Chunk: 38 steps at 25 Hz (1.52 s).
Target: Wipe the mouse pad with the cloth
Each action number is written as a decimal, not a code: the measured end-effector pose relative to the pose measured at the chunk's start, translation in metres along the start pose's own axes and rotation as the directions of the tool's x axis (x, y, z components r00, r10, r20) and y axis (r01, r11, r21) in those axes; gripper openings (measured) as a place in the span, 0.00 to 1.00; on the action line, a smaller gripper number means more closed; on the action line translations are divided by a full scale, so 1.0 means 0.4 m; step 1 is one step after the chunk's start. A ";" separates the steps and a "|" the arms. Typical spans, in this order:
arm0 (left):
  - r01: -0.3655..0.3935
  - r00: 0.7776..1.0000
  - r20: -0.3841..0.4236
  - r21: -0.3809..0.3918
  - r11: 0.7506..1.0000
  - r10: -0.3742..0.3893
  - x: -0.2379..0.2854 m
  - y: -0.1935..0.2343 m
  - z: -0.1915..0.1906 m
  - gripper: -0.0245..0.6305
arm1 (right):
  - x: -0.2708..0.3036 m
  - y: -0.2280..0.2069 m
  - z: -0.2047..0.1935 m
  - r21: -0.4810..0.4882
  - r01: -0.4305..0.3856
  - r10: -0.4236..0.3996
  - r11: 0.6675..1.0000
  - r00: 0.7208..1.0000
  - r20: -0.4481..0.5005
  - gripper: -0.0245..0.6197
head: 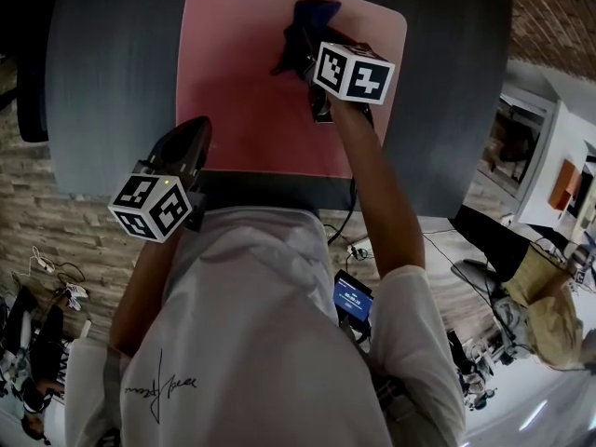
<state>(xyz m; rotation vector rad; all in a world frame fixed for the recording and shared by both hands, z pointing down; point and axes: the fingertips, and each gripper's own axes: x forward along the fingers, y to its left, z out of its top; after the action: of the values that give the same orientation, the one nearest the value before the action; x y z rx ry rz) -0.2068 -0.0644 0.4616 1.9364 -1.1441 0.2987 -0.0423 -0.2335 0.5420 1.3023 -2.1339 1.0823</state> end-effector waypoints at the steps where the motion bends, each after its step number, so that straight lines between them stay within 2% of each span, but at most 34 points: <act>1: 0.001 1.000 0.003 -0.006 1.000 -0.001 -0.002 0.002 0.003 0.05 | 0.005 0.005 0.001 -0.001 -0.001 0.001 1.000 1.000 -0.001 0.16; 30: -0.008 1.000 0.029 -0.042 0.999 0.009 -0.043 0.071 0.038 0.05 | 0.100 0.149 0.026 -0.045 -0.023 0.022 0.999 1.000 -0.007 0.16; 38: 0.031 0.999 -0.005 -0.033 0.999 -0.031 -0.033 0.082 0.033 0.05 | 0.109 0.175 0.017 -0.005 -0.017 0.017 1.000 1.000 -0.001 0.15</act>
<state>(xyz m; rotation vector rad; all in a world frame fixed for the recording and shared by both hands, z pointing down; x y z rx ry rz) -0.2433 -0.0739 0.4639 1.9219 -1.1077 0.2667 -0.1241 -0.2448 0.5395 1.2831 -2.1489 1.0830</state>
